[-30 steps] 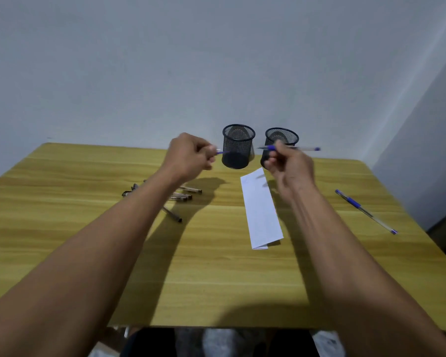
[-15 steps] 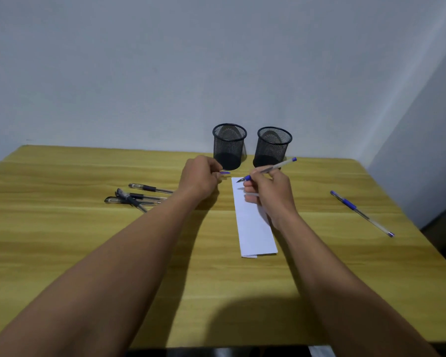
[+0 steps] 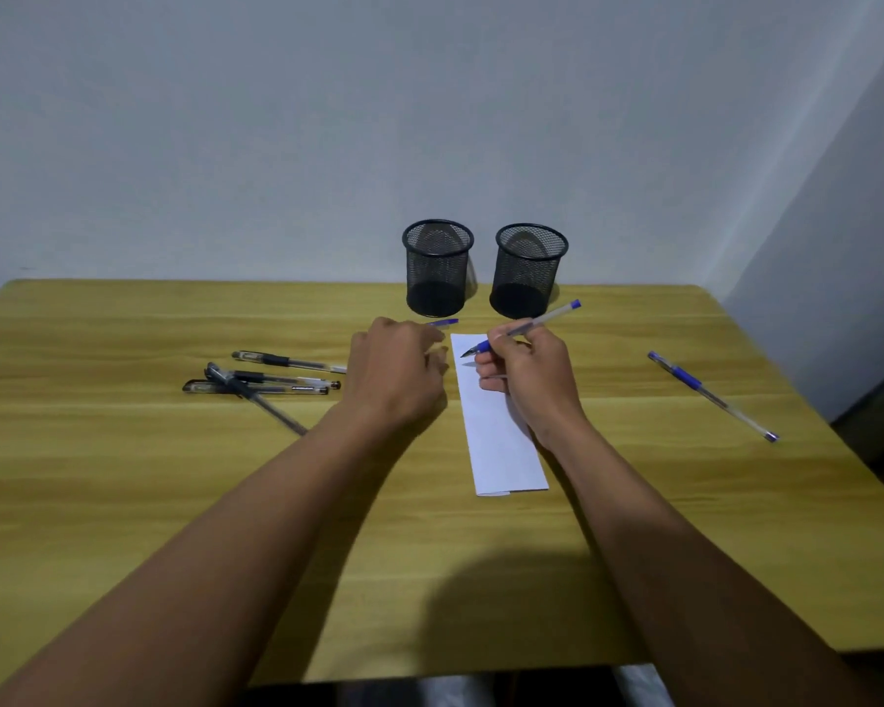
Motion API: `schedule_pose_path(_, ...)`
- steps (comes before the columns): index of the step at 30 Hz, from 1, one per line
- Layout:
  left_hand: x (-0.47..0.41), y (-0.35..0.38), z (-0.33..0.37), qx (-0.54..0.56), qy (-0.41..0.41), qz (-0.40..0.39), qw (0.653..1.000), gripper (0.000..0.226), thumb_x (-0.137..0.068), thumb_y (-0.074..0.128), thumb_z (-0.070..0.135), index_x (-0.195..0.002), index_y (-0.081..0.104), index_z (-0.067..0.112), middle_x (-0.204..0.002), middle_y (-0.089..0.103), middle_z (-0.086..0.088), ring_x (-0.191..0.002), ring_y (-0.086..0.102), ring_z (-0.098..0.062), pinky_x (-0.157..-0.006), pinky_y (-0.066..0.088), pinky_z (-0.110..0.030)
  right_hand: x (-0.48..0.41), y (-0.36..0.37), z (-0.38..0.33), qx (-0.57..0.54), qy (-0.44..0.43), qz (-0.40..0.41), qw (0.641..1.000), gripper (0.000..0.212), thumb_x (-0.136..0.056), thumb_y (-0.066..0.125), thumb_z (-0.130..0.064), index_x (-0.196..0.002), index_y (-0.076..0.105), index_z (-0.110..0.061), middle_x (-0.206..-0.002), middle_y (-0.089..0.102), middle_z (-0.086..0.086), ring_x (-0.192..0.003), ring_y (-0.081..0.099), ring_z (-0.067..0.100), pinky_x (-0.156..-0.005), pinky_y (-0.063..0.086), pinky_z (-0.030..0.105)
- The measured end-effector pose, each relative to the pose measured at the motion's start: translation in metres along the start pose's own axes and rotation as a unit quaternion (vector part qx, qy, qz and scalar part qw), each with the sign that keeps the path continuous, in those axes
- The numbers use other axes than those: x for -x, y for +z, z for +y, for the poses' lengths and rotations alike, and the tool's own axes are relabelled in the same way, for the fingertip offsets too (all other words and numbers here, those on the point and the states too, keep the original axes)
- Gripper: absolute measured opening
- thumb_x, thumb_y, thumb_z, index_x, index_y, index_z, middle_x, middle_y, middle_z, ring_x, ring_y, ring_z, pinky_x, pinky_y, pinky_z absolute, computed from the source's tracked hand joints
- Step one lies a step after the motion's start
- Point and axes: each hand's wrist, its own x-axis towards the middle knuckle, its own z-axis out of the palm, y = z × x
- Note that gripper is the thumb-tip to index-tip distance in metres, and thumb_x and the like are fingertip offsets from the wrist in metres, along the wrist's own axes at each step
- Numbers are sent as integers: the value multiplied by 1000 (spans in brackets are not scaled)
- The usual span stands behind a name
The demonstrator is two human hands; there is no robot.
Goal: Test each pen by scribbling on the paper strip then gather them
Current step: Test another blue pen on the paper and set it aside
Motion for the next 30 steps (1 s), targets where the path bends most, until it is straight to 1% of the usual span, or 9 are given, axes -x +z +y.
schedule_pose_path(3, 16, 0, 2, -48, 27, -60, 997, 46, -89, 55, 59, -119, 70, 29, -124, 69, 5, -122, 53, -23, -97, 39, -44, -1, 1, 1, 5, 9, 3, 1000, 10, -101, 59, -15, -103, 65, -8, -78, 69, 9, -66, 64, 16, -62, 55, 32)
schedule_pose_path(5, 20, -1, 4, -68, 29, -91, 993, 52, -88, 54, 64, -126, 67, 30, -127, 66, 4, -122, 54, -23, -97, 40, -43, -1, 1, 2, 19, 12, 3, 1000, 10, -101, 60, -17, -103, 65, -8, -79, 69, 11, -67, 64, 16, -62, 55, 31)
schedule_pose_path(9, 22, -2, 6, -68, 15, -101, 992, 57, -89, 54, 64, -135, 60, 30, -134, 62, 3, -124, 54, -22, -97, 44, -42, -2, 0, 2, 91, -17, -4, 996, 13, -96, 66, -17, -97, 68, -4, -75, 71, 12, -65, 66, 17, -61, 56, 32)
schedule_pose_path(13, 22, -1, 6, -76, 13, -108, 991, 56, -90, 53, 63, -136, 60, 31, -135, 61, 3, -123, 54, -22, -98, 46, -42, -7, -1, 1, 175, -49, -6, 983, 12, -93, 70, -19, -89, 68, -9, -68, 72, 8, -59, 66, 17, -58, 57, 34)
schedule_pose_path(16, 21, 1, 6, -90, 22, -99, 991, 54, -91, 51, 64, -132, 63, 32, -126, 65, 3, -113, 58, -21, -92, 49, -42, -11, 2, 2, 168, -60, -7, 984, 8, -90, 70, -16, -89, 65, -10, -65, 69, 8, -57, 64, 20, -56, 53, 35)
schedule_pose_path(19, 20, 3, 4, -97, 28, -98, 990, 53, -91, 48, 65, -132, 62, 34, -120, 66, 4, -107, 58, -19, -87, 50, -41, -15, 5, 2, 196, -76, -6, 978, 9, -92, 69, -17, -90, 64, -10, -65, 70, 6, -56, 65, 19, -55, 55, 35)
schedule_pose_path(22, 20, 5, 3, -104, 34, -97, 989, 53, -92, 47, 65, -132, 62, 34, -121, 66, 4, -108, 57, -19, -87, 50, -41, -18, 5, 4, 191, -84, -12, 978, 12, -92, 69, -15, -84, 61, -10, -63, 70, 6, -57, 67, 23, -55, 55, 37)
schedule_pose_path(26, 20, 3, 5, -101, 32, -98, 990, 54, -93, 48, 63, -136, 59, 33, -133, 63, 2, -121, 55, -21, -95, 47, -42, -22, 4, 9, 214, -88, -18, 973, 12, -88, 69, -15, -79, 61, -15, -61, 67, 3, -55, 66, 22, -55, 55, 37)
schedule_pose_path(30, 20, -1, 8, -103, 30, -108, 988, 54, -93, 49, 63, -136, 59, 32, -133, 62, 1, -117, 56, -22, -92, 47, -40, -22, 3, 9, 230, -100, -8, 968, 12, -93, 68, -18, -88, 63, -9, -66, 70, 5, -58, 67, 19, -52, 55, 30)
